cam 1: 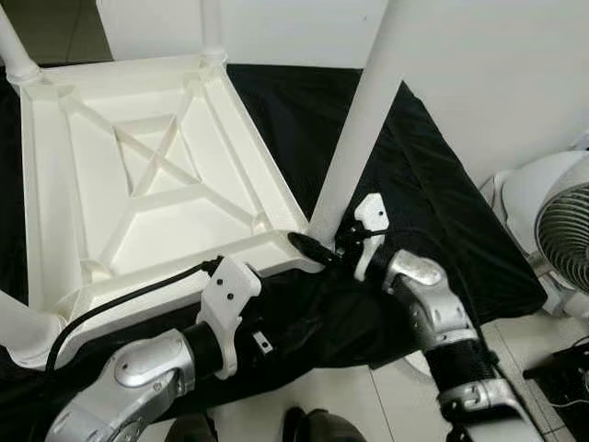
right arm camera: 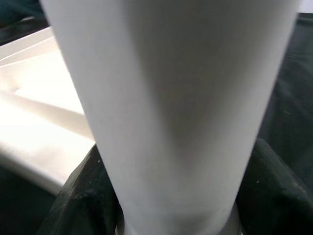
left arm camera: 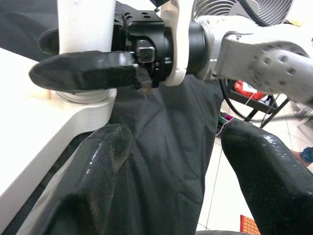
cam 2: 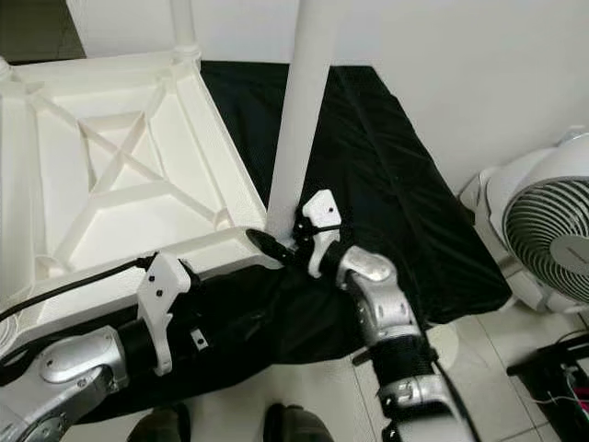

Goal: Building children table

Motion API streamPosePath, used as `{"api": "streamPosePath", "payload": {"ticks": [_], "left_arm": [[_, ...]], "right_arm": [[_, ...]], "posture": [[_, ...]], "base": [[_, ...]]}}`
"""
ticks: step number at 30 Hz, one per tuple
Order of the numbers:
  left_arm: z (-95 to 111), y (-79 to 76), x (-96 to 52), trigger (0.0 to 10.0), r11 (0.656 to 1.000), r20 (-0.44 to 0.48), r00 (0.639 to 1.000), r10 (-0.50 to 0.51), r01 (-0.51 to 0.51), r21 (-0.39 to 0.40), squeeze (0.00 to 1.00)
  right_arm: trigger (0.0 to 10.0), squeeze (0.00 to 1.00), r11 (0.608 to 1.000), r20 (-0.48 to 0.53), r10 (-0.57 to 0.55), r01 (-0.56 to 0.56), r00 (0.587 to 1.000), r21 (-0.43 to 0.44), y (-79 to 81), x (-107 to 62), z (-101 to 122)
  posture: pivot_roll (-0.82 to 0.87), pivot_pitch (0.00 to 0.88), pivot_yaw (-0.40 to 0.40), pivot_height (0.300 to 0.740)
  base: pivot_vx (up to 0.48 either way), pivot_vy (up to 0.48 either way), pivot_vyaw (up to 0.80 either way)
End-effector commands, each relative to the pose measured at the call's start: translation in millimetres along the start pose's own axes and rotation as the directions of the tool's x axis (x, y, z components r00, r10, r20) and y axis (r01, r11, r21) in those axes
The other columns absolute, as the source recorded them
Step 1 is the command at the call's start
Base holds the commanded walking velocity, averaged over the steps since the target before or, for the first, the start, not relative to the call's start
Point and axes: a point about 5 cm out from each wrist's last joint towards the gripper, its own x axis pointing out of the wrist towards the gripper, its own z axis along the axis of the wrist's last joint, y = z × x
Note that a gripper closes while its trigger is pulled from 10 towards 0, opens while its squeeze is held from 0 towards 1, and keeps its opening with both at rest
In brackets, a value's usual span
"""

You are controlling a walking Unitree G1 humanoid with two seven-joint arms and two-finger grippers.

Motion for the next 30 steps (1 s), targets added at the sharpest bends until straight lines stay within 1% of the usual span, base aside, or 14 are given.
{"api": "streamPosePath", "payload": {"ticks": [1,6,8,9,11,13,14,15,16,24,27,28,29,30], "left_arm": [[-3.2,-2.0,1.7,10.0,1.0,-0.007,1.0,-0.017,0.017,-0.021,0.0],[-2.5,-0.3,2.5,10.0,1.0,-0.004,1.0,-0.017,0.017,-0.019,0.0],[-2.5,0.2,3.3,10.0,1.0,-0.002,1.0,-0.018,0.018,-0.02,0.0],[-2.5,0.2,3.3,10.0,1.0,-0.002,1.0,-0.018,0.018,-0.02,0.0],[-2.8,-0.3,4.1,10.0,1.0,0.0,1.0,-0.021,0.021,-0.023,0.0],[-2.9,-0.4,4.5,10.0,0.999,0.0,1.0,-0.023,0.023,-0.025,0.0],[-2.8,-0.1,4.8,10.0,0.999,0.0,1.0,-0.025,0.025,-0.025,0.0],[-2.8,-0.1,4.8,10.0,0.999,0.0,1.0,-0.025,0.025,-0.025,0.0],[-2.7,0.3,5.0,10.0,0.999,0.001,1.0,-0.026,0.026,-0.026,0.0],[-2.6,2.2,6.7,10.0,0.999,0.002,1.0,-0.026,0.026,-0.022,0.0],[-2.6,2.1,6.0,10.0,0.999,0.004,1.0,-0.023,0.023,-0.022,0.0],[-2.6,2.1,6.0,10.0,0.999,0.004,1.0,-0.023,0.023,-0.022,0.0],[-3.0,1.8,5.4,10.0,0.999,0.003,1.0,-0.022,0.022,-0.023,0.0],[-3.5,1.4,4.7,10.0,1.0,0.0,1.0,-0.022,0.022,-0.022,0.0]], "right_arm": [[10.0,0.0,0.998,-0.056,-0.06,0.062,0.997,0.026,4.8,2.1,-6.4],[10.0,0.0,0.989,-0.081,-0.138,0.142,0.987,0.044,13.8,4.1,-10.7],[10.0,0.0,0.979,-0.097,-0.197,0.201,0.976,0.039,27.3,6.5,-13.9],[10.0,0.0,0.979,-0.097,-0.197,0.201,0.976,0.039,27.3,6.5,-13.9],[10.0,0.0,0.966,-0.106,-0.254,0.257,0.961,0.022,36.1,7.9,-13.9],[10.0,0.0,0.963,-0.104,-0.264,0.268,0.959,0.027,37.4,8.0,-13.9],[10.0,0.68,0.965,-0.089,-0.257,0.26,0.962,0.033,37.2,7.5,-13.2],[10.0,0.68,0.965,-0.089,-0.257,0.26,0.962,0.033,37.2,7.5,-13.2],[10.0,1.0,0.967,-0.078,-0.25,0.253,0.965,0.039,37.6,6.1,-11.4],[10.0,1.0,0.976,-0.049,-0.217,0.219,0.975,0.023,28.3,-2.5,-3.6],[10.0,1.0,0.979,-0.03,-0.201,0.201,0.979,-0.019,18.8,-7.8,0.9],[10.0,1.0,0.979,-0.03,-0.201,0.201,0.979,-0.019,18.8,-7.8,0.9],[10.0,1.0,0.983,-0.032,-0.181,0.179,0.983,-0.041,12.5,-11.0,1.2],[10.0,0.0,0.986,-0.031,-0.154,0.151,0.988,-0.069,6.5,-14.0,2.2]], "posture": [[0.18,0.134,-0.102,0.74],[0.17,0.135,-0.102,0.74],[0.17,0.133,-0.101,0.74],[0.17,0.133,-0.101,0.74],[0.16,0.132,-0.1,0.74],[0.16,0.132,-0.098,0.74],[0.16,0.134,-0.099,0.74],[0.16,0.134,-0.099,0.74],[0.16,0.134,-0.099,0.74],[0.16,0.131,-0.103,0.74],[0.17,0.126,-0.103,0.74],[0.17,0.126,-0.103,0.74],[0.17,0.121,-0.104,0.74],[0.17,0.118,-0.105,0.74]], "base": [[0.0,0.0,0.0],[0.0,0.0,0.0],[0.0,0.0,0.0],[0.0,0.0,0.0],[0.0,0.0,0.0],[0.0,0.0,0.0],[0.0,0.0,0.0],[0.0,0.0,0.0],[0.0,0.0,0.0],[0.0,0.0,0.0],[0.0,0.0,0.0],[0.0,0.0,0.0],[0.0,0.0,0.0],[0.0,0.0,0.0]]}}
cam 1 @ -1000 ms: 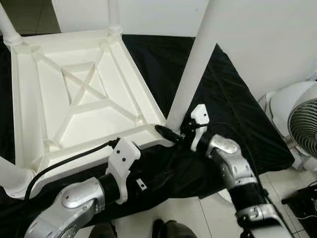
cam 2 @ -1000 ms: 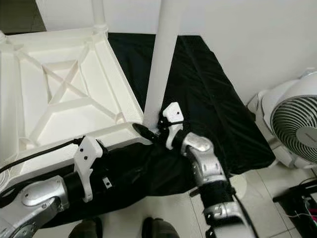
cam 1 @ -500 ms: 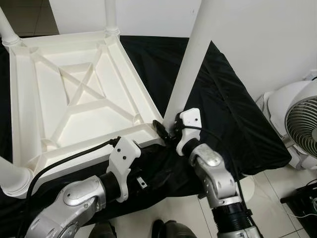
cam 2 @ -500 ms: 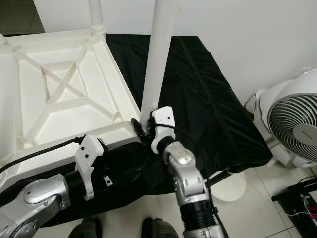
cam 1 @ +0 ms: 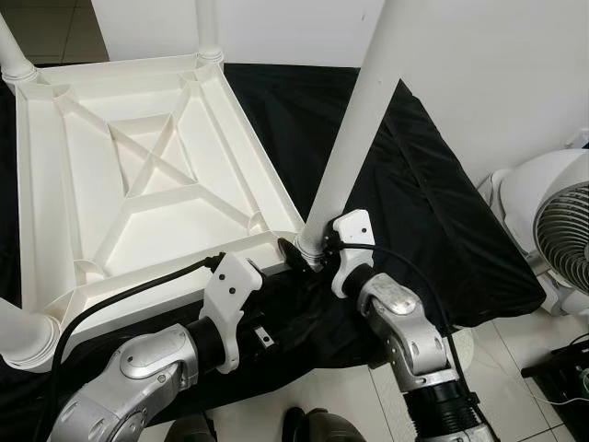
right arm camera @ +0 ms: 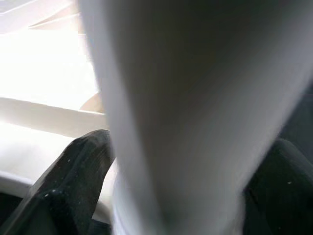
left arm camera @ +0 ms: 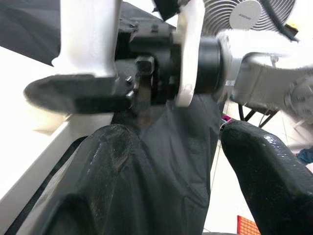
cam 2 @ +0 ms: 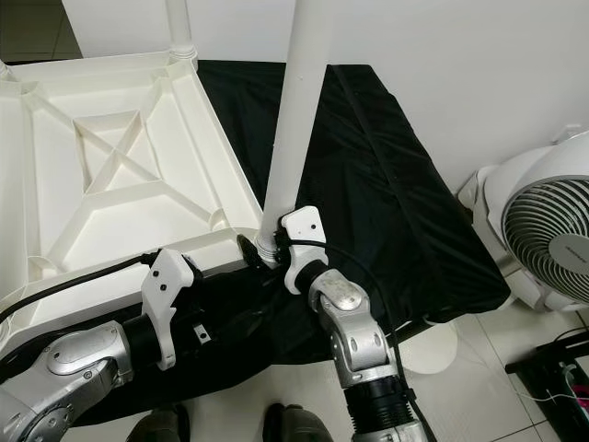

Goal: Building children table

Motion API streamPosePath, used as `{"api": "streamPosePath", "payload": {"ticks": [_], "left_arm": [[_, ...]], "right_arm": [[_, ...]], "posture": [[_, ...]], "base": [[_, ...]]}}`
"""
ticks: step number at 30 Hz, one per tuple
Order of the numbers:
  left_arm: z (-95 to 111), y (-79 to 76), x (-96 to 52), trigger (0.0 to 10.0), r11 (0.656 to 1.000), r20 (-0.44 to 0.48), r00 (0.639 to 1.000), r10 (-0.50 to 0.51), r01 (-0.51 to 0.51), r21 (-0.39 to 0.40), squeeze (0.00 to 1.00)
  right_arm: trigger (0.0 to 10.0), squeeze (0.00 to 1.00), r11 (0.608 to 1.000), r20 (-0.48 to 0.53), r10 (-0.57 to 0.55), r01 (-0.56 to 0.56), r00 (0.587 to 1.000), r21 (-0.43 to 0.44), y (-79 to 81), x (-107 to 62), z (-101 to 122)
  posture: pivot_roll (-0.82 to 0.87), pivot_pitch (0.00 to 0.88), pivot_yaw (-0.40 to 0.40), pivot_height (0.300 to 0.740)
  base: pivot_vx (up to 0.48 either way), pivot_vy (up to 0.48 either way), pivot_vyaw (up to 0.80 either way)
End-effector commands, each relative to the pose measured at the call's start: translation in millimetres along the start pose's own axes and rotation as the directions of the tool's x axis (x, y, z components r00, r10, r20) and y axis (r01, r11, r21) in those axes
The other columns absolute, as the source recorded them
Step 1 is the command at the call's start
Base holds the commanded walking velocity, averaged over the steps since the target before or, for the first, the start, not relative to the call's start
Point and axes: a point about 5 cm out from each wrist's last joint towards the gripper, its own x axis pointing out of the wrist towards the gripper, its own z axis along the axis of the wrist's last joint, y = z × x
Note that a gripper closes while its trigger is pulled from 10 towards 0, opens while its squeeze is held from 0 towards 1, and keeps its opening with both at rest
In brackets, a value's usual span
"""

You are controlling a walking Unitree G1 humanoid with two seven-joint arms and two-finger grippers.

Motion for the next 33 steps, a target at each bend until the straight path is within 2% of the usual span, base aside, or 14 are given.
{"api": "streamPosePath", "payload": {"ticks": [1,5,6,10,17,20,21,23,24,28,33], "left_arm": [[-1.6,-3.6,0.5,10.0,1.0,-0.001,1.0,-0.019,0.019,-0.008,0.0],[-2.1,-3.6,0.0,10.0,1.0,-0.002,1.0,-0.019,0.019,-0.009,0.0],[-3.0,-4.8,-0.2,10.0,1.0,-0.005,1.0,-0.022,0.022,-0.009,0.0],[-3.7,-5.8,-0.2,10.0,1.0,-0.006,1.0,-0.027,0.027,-0.011,0.0],[-3.6,-6.2,0.3,10.0,1.0,-0.006,1.0,-0.029,0.029,-0.009,0.0],[-3.0,-6.4,0.0,10.0,1.0,-0.005,1.0,-0.029,0.029,-0.006,0.0],[-2.9,-6.7,-0.5,10.0,1.0,-0.005,1.0,-0.028,0.028,-0.006,0.0],[-2.9,-6.7,-0.5,10.0,1.0,-0.005,1.0,-0.028,0.028,-0.006,0.0],[-2.8,-7.1,-1.0,10.0,1.0,-0.006,1.0,-0.026,0.026,-0.005,0.0],[-2.1,-7.7,-2.8,10.0,1.0,-0.007,1.0,-0.018,0.018,-0.005,0.0],[-1.9,-7.6,-3.7,10.0,1.0,-0.008,1.0,-0.013,0.013,-0.009,0.0]], "right_arm": [[10.0,0.0,1.0,0.011,0.022,-0.022,1.0,-0.014,-8.1,-3.4,-0.2],[10.0,0.0,0.999,0.016,0.046,-0.045,0.999,-0.024,-14.5,-4.8,0.4],[10.0,0.0,0.994,0.024,0.099,-0.097,0.995,-0.057,-27.3,-5.7,1.8],[10.0,0.0,0.984,0.043,0.163,-0.159,0.986,-0.077,-35.2,-3.0,4.2],[10.0,0.0,0.97,0.06,0.234,-0.229,0.97,-0.086,-37.3,2.2,6.6],[10.0,0.0,0.948,0.054,0.308,-0.301,0.95,-0.1,-37.4,7.4,7.3],[9.3,0.0,0.936,0.043,0.339,-0.333,0.94,-0.109,-37.7,9.4,6.1],[9.3,0.0,0.936,0.043,0.339,-0.333,0.94,-0.109,-37.7,9.4,6.1],[0.0,0.0,0.924,0.028,0.37,-0.365,0.928,-0.114,-38.0,10.3,4.2],[0.0,0.0,0.897,-0.019,0.43,-0.43,0.902,-0.099,-40.5,7.7,-6.3],[0.0,0.0,0.896,-0.04,0.434,-0.436,0.9,-0.089,-43.7,2.8,-14.3]], "posture": [[0.17,0.118,-0.105,0.74],[0.17,0.113,-0.104,0.74],[0.18,0.102,-0.104,0.74],[0.18,0.092,-0.104,0.74],[0.19,0.082,-0.103,0.74],[0.2,0.08,-0.104,0.74],[0.2,0.08,-0.104,0.74],[0.2,0.08,-0.104,0.74],[0.2,0.084,-0.104,0.74],[0.21,0.102,-0.105,0.74],[0.2,0.109,-0.099,0.74]], "base": [[0.0,0.0,0.0],[0.0,0.0,0.0],[0.0,0.0,0.0],[0.0,0.0,0.0],[0.0,0.0,0.0],[0.0,0.0,0.0],[0.0,0.0,0.0],[0.0,0.0,0.0],[0.0,0.0,0.0],[0.0,0.0,0.0],[0.0,0.0,0.0]]}}
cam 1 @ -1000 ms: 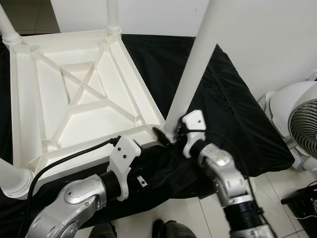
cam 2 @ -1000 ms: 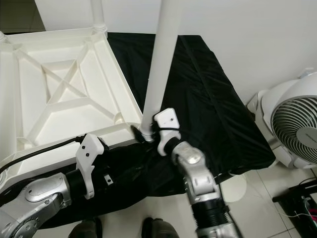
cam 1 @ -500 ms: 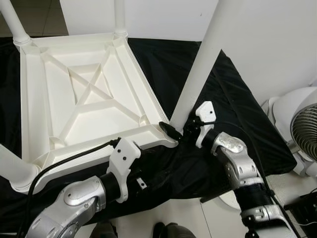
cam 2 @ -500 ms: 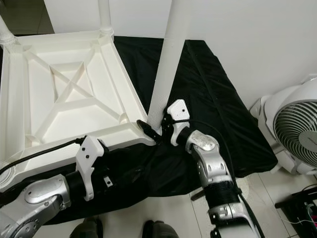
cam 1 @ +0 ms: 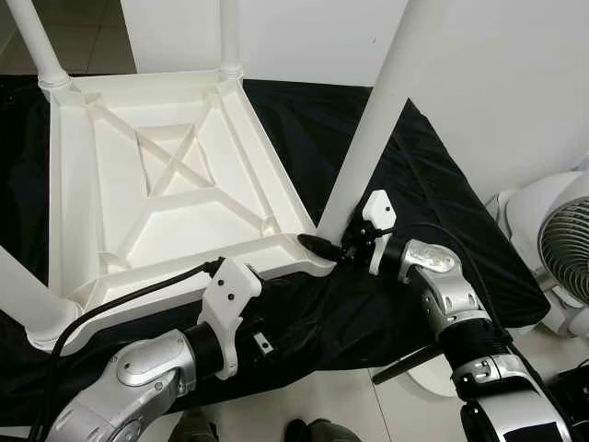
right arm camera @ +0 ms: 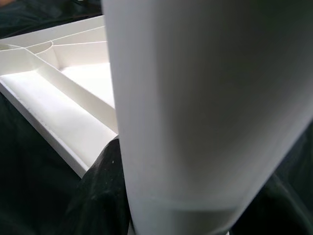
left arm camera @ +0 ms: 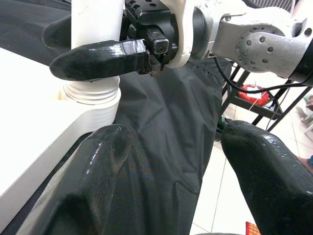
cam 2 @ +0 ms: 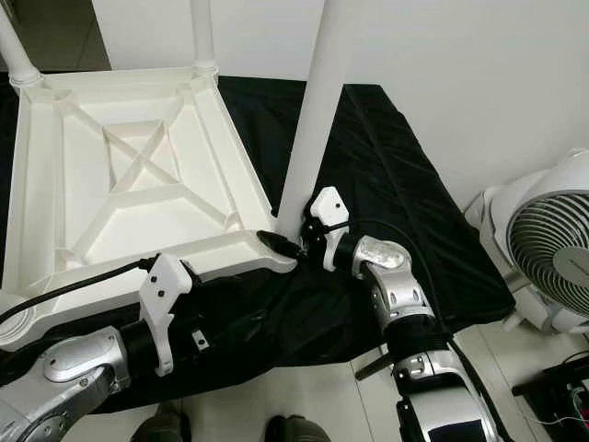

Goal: Building children table

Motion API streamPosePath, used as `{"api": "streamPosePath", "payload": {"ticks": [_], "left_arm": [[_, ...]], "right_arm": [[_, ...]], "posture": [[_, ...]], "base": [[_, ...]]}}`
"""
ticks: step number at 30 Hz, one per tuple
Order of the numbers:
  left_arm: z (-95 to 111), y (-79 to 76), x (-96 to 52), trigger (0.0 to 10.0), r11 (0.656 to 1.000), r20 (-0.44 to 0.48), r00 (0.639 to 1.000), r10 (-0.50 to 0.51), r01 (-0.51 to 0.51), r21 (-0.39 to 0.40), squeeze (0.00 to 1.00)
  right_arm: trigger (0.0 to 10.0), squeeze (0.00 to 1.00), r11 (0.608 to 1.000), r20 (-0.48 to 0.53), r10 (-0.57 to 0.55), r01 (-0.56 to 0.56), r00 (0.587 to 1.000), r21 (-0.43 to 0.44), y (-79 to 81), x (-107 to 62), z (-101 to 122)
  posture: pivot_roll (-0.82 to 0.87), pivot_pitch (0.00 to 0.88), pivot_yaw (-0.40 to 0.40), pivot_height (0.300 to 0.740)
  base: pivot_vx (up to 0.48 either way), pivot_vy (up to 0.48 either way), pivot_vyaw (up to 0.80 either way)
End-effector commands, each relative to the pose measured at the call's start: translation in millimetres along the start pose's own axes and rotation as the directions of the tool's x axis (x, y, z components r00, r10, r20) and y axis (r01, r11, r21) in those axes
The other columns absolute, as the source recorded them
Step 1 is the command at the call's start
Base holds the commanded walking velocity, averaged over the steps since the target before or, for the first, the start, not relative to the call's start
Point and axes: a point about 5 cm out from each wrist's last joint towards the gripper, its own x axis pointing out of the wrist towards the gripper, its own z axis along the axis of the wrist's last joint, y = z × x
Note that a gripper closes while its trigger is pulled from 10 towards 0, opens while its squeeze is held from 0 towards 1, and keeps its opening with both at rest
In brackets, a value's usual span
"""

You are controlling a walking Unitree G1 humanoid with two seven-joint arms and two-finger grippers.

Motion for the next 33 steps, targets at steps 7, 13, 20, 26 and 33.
{"api": "streamPosePath", "payload": {"ticks": [7,13,20,26,33], "left_arm": [[-0.6,-1.9,-0.3,10.0,1.0,-0.006,1.0,-0.01,0.01,-0.008,0.0],[-0.8,-1.6,0.7,10.0,1.0,-0.007,1.0,-0.016,0.016,-0.007,0.0],[-2.3,-3.3,0.1,10.0,1.0,-0.007,1.0,-0.013,0.013,-0.011,0.0],[-3.0,-4.1,-0.3,10.0,1.0,-0.005,1.0,-0.006,0.006,-0.016,0.0],[-4.3,-5.4,-0.3,10.0,1.0,-0.006,1.0,-0.004,0.004,-0.019,0.0]], "right_arm": [[0.0,0.0,1.0,-0.041,0.009,-0.008,0.999,0.024,1.5,-10.2,-15.9],[10.0,0.0,0.999,-0.054,-0.036,0.038,0.998,0.029,-0.8,-12.0,-18.8],[10.0,0.0,0.974,-0.11,-0.218,0.223,0.97,0.037,-2.0,-9.5,-25.2],[10.0,0.0,0.963,-0.101,-0.253,0.26,0.962,0.071,10.0,-5.9,-25.3],[10.0,0.0,0.926,-0.122,-0.341,0.355,0.932,0.128,27.5,1.4,-27.3]], "posture": [[0.2,0.109,-0.095,0.74],[0.2,0.101,-0.095,0.74],[0.2,0.097,-0.111,0.74],[0.2,0.094,-0.121,0.74],[0.2,0.09,-0.126,0.74]], "base": [[0.0,0.0,0.0],[0.0,0.0,0.0],[0.0,0.0,0.0],[0.0,0.0,0.0],[0.0,0.0,0.0]]}}
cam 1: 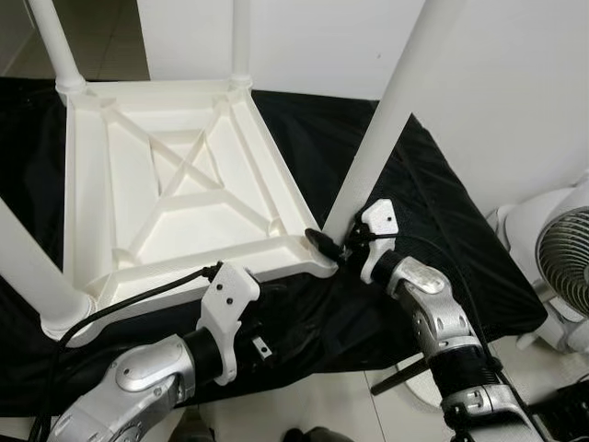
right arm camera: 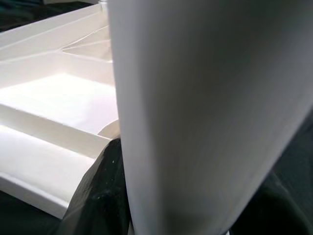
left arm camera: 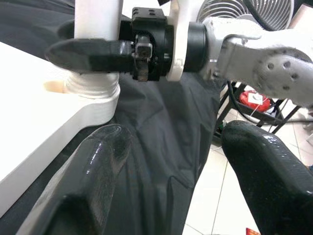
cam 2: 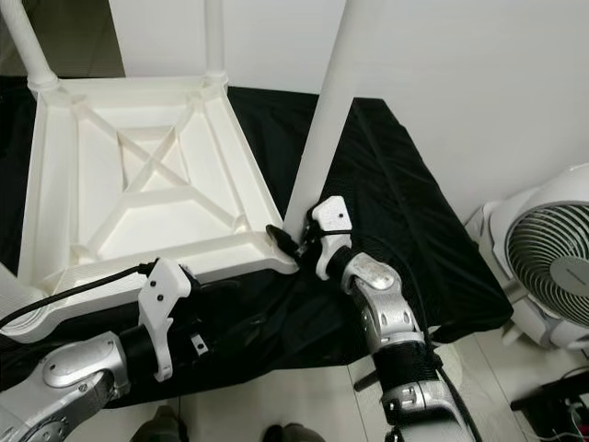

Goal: Building children table

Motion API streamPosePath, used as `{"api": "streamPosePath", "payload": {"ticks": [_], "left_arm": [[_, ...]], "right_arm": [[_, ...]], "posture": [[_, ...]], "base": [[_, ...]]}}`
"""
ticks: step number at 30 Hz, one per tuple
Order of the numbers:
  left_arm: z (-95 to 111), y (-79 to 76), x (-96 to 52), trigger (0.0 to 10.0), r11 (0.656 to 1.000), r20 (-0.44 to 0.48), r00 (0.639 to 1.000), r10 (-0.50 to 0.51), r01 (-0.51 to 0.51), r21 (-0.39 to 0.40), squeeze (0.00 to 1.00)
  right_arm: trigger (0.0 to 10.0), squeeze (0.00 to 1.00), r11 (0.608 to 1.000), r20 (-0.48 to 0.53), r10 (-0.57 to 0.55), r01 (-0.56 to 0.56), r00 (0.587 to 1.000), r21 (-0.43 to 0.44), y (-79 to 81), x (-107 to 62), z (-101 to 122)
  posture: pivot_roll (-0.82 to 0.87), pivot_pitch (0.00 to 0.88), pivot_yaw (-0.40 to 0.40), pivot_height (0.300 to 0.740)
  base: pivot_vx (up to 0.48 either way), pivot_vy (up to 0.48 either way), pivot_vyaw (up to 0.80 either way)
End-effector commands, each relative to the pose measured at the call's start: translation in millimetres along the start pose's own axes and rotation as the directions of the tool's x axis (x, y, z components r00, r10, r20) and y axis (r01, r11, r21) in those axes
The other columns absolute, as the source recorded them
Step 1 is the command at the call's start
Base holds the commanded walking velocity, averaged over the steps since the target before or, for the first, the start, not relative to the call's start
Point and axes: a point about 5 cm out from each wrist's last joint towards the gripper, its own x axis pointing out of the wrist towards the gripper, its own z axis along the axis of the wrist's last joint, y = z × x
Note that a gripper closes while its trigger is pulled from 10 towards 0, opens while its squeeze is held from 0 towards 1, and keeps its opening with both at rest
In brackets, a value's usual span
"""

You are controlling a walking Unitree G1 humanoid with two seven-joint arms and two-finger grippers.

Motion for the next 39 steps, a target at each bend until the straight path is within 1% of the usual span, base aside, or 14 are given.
{"api": "streamPosePath", "payload": {"ticks": [1,3,4,7,10,12,13,25,30,31,33,34,36,39], "left_arm": [[0.5,-3.5,1.2,10.0,1.0,0.005,1.0,-0.016,0.016,0.004,0.0],[0.0,-3.4,1.7,10.0,1.0,0.004,1.0,-0.015,0.015,0.004,0.0],[0.0,-3.4,1.7,10.0,1.0,0.004,1.0,-0.015,0.015,0.004,0.0],[0.0,-2.3,2.4,10.0,1.0,0.005,1.0,-0.012,0.012,0.004,0.0],[-0.2,-1.8,3.0,10.0,1.0,0.005,1.0,-0.01,0.01,0.004,0.0],[-0.3,-1.5,3.0,10.0,1.0,0.005,1.0,-0.009,0.009,0.004,0.0],[-0.2,-1.2,3.0,10.0,1.0,0.006,1.0,-0.008,0.008,0.005,0.0],[0.0,-2.6,2.4,10.0,1.0,0.008,1.0,-0.008,0.008,0.005,0.0],[0.4,-0.9,2.2,10.0,1.0,0.009,1.0,-0.004,0.004,0.005,0.0],[0.6,-0.2,2.2,10.0,1.0,0.009,1.0,-0.003,0.003,0.005,0.0],[0.7,0.2,2.2,10.0,1.0,0.009,1.0,-0.003,0.003,0.005,0.0],[1.2,0.8,2.4,10.0,1.0,0.01,1.0,-0.005,0.005,0.005,0.0],[1.1,1.1,2.7,10.0,1.0,0.009,1.0,-0.007,0.007,0.007,0.0],[1.1,1.2,2.8,10.0,1.0,0.009,1.0,-0.007,0.007,0.007,0.0]], "right_arm": [[10.0,0.0,1.0,-0.089,-0.003,0.004,0.996,0.013,2.6,-3.5,-16.1],[10.0,0.0,0.985,-0.135,-0.164,0.171,0.977,0.04,20.9,-1.4,-22.8],[10.0,0.0,0.985,-0.135,-0.164,0.171,0.977,0.04,20.9,-1.4,-22.8],[10.0,0.0,0.944,-0.172,-0.311,0.324,0.935,0.054,32.2,2.4,-26.4],[10.0,0.0,0.927,-0.167,-0.351,0.367,0.922,0.081,38.4,5.4,-23.8],[10.0,0.0,0.934,-0.141,-0.329,0.343,0.934,0.095,41.1,5.4,-21.5],[10.0,1.0,0.94,-0.121,-0.31,0.323,0.943,0.107,41.9,5.8,-19.6],[10.0,1.0,0.947,-0.089,-0.289,0.299,0.953,0.117,37.9,1.9,-6.7],[10.0,1.0,0.964,-0.073,-0.249,0.255,0.966,0.076,20.3,-3.9,-1.4],[10.0,0.53,0.977,-0.059,-0.203,0.206,0.977,0.055,12.2,-6.7,0.3],[10.0,0.53,0.984,-0.051,-0.171,0.173,0.984,0.041,7.0,-8.8,1.6],[10.0,0.0,0.998,-0.043,-0.059,0.059,0.997,0.0,-4.8,-12.6,3.1],[10.0,0.0,1.0,-0.031,0.017,-0.018,0.999,-0.022,-12.3,-13.0,5.4],[10.0,0.0,0.999,-0.027,0.035,-0.035,0.999,-0.026,-13.8,-12.8,6.4]], "posture": [[0.2,0.09,-0.126,0.74],[0.21,0.082,-0.133,0.74],[0.21,0.082,-0.133,0.74],[0.21,0.073,-0.136,0.74],[0.21,0.071,-0.136,0.74],[0.21,0.071,-0.136,0.74],[0.21,0.071,-0.136,0.74],[0.21,0.079,-0.136,0.74],[0.2,0.084,-0.131,0.74],[0.2,0.085,-0.124,0.74],[0.2,0.085,-0.124,0.74],[0.19,0.088,-0.12,0.74],[0.19,0.089,-0.112,0.74],[0.19,0.089,-0.112,0.74]], "base": [[0.0,0.0,0.0],[0.0,0.0,0.0],[0.0,0.0,0.0],[0.0,0.0,0.0],[0.0,0.0,0.0],[0.0,0.0,0.0],[0.0,0.0,0.0],[0.0,0.0,0.0],[0.0,0.0,0.0],[0.0,0.0,0.0],[0.0,0.0,0.0],[0.0,0.0,0.0],[0.0,0.0,0.0],[0.0,0.0,0.0]]}}
